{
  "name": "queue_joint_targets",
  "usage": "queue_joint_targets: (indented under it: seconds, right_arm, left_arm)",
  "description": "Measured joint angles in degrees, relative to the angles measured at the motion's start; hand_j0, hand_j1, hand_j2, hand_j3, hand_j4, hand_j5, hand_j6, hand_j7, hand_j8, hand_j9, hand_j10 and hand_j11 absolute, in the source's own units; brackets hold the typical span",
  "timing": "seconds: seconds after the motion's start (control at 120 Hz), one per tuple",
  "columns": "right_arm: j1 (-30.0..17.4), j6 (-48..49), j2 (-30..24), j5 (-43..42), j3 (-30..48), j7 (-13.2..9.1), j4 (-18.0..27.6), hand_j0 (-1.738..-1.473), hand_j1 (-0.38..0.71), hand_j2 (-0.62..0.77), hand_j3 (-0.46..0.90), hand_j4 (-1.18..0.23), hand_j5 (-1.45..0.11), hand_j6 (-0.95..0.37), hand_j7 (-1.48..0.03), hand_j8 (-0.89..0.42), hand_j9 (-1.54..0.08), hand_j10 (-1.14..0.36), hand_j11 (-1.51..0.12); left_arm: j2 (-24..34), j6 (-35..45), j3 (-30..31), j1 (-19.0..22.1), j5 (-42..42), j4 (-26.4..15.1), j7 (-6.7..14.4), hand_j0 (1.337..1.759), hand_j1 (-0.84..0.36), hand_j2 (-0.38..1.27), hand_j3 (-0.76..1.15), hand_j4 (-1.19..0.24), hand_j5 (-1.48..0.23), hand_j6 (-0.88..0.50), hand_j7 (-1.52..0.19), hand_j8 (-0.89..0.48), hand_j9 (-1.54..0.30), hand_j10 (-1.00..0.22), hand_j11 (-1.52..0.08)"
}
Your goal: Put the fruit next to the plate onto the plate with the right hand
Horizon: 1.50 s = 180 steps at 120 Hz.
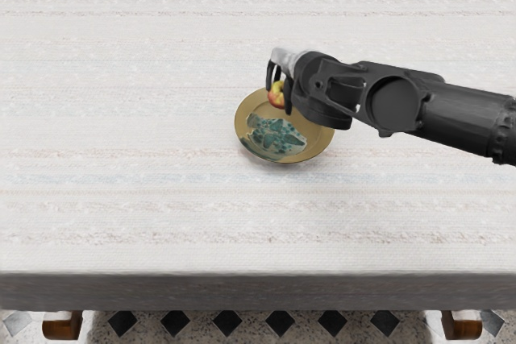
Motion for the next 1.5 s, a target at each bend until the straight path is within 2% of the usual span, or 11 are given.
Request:
queue_joint_targets:
  seconds: [0.408, 0.517, 0.633, 0.717, 0.833, 0.975, 1.05, 1.092, 1.242, 1.358, 1.5]
  right_arm:
    - [-2.1, -0.8, 0.6, -0.6, 0.1, 0.0, 3.4, -1.657, 0.37, 0.55, 0.00, -0.77, -1.19, -0.38, -1.07, -0.36, -1.18, -0.76, -1.20]
    - [-2.4, -1.6, 0.6, 0.3, 2.2, 0.0, 3.0, -1.658, 0.10, 0.32, 0.00, -0.47, -0.73, -0.24, -0.66, -0.23, -0.73, -0.47, -0.74]
    - [-2.2, -1.2, -0.6, 1.5, 3.5, -0.1, 3.1, -1.658, -0.08, 0.18, 0.00, -0.28, -0.43, -0.15, -0.39, -0.14, -0.43, -0.28, -0.43]
    - [-1.6, 2.6, -3.9, 3.3, 6.0, -0.1, 4.7, -1.658, -0.16, 0.12, 0.00, -0.19, -0.30, -0.11, -0.27, -0.10, -0.29, -0.19, -0.30]
    - [-1.3, 14.7, -9.9, 6.3, 12.6, -0.1, 7.7, -1.658, -0.23, 0.06, 0.00, -0.12, -0.18, -0.07, -0.17, -0.07, -0.18, -0.12, -0.18]
    - [-1.6, 30.2, -21.5, 9.9, 21.9, -0.1, 12.0, -1.658, -0.28, 0.03, 0.00, -0.07, -0.11, -0.05, -0.10, -0.05, -0.11, -0.07, -0.11]
    - [-2.6, 35.3, -26.6, 12.4, 25.3, -0.1, 13.2, -1.658, -0.29, 0.02, 0.00, -0.06, -0.08, -0.04, -0.08, -0.04, -0.08, -0.06, -0.08]
    - [-3.3, 36.9, -29.0, 13.7, 26.7, 0.1, 13.6, -1.658, -0.29, 0.02, 0.00, -0.05, -0.07, -0.04, -0.07, -0.04, -0.07, -0.05, -0.07]
    - [-8.8, 39.3, -35.6, 15.9, 33.4, 3.2, 14.0, -1.658, -0.31, 0.00, 0.00, -0.04, -0.05, -0.03, -0.05, -0.03, -0.05, -0.04, -0.05]
    - [-13.0, 39.8, -38.0, 16.4, 36.4, 4.4, 14.0, -1.658, -0.31, 0.00, 0.00, -0.03, -0.04, -0.03, -0.04, -0.03, -0.04, -0.03, -0.04]
    - [-15.6, 40.0, -38.8, 16.5, 37.3, 4.9, 13.8, -1.658, -0.32, 0.00, 0.00, -0.03, -0.04, -0.03, -0.04, -0.03, -0.04, -0.03, -0.04]
  left_arm:
    - [0.0, 0.0, 0.0, 0.0, 0.0, 0.0, 0.0, 1.658, 0.35, 0.00, 0.00, 0.00, 0.00, 0.00, 0.00, 0.00, 0.00, 0.00, 0.00]
    - [0.0, 0.0, 0.0, 0.0, 0.0, 0.0, 0.0, 1.658, 0.35, 0.00, 0.00, 0.00, 0.00, 0.00, 0.00, 0.00, 0.00, 0.00, 0.00]
    - [0.0, 0.0, 0.0, 0.0, 0.0, 0.0, 0.0, 1.658, 0.35, 0.00, 0.00, 0.00, 0.00, 0.00, 0.00, 0.00, 0.00, 0.00, 0.00]
    - [0.0, 0.0, 0.0, 0.0, 0.0, 0.0, 0.0, 1.658, 0.35, 0.00, 0.00, 0.00, 0.00, 0.00, 0.00, 0.00, 0.00, 0.00, 0.00]
    - [0.0, 0.0, 0.0, 0.0, 0.0, 0.0, 0.0, 1.658, 0.35, 0.00, 0.00, 0.00, 0.00, 0.00, 0.00, 0.00, 0.00, 0.00, 0.00]
    - [0.0, 0.0, 0.0, 0.0, 0.0, 0.0, 0.0, 1.658, 0.35, 0.00, 0.00, 0.00, 0.00, 0.00, 0.00, 0.00, 0.00, 0.00, 0.00]
    - [0.0, 0.0, 0.0, 0.0, 0.0, 0.0, 0.0, 1.658, 0.35, 0.00, 0.00, 0.00, 0.00, 0.00, 0.00, 0.00, 0.00, 0.00, 0.00]
    - [0.0, 0.0, 0.0, 0.0, 0.0, 0.0, 0.0, 1.658, 0.35, 0.00, 0.00, 0.00, 0.00, 0.00, 0.00, 0.00, 0.00, 0.00, 0.00]
    - [0.0, 0.0, 0.0, 0.0, 0.0, 0.0, 0.0, 1.658, 0.35, 0.00, 0.00, 0.00, 0.00, 0.00, 0.00, 0.00, 0.00, 0.00, 0.00]
    - [0.0, 0.0, 0.0, 0.1, 0.0, 0.0, 0.0, 1.658, 0.35, 0.00, 0.00, 0.00, 0.00, 0.00, 0.00, 0.00, 0.00, 0.00, 0.00]
    - [0.0, 0.0, 0.0, -0.1, 0.0, 0.0, 0.0, 1.658, 0.35, 0.00, 0.00, 0.00, 0.00, 0.00, 0.00, 0.00, 0.00, 0.00, 0.00]
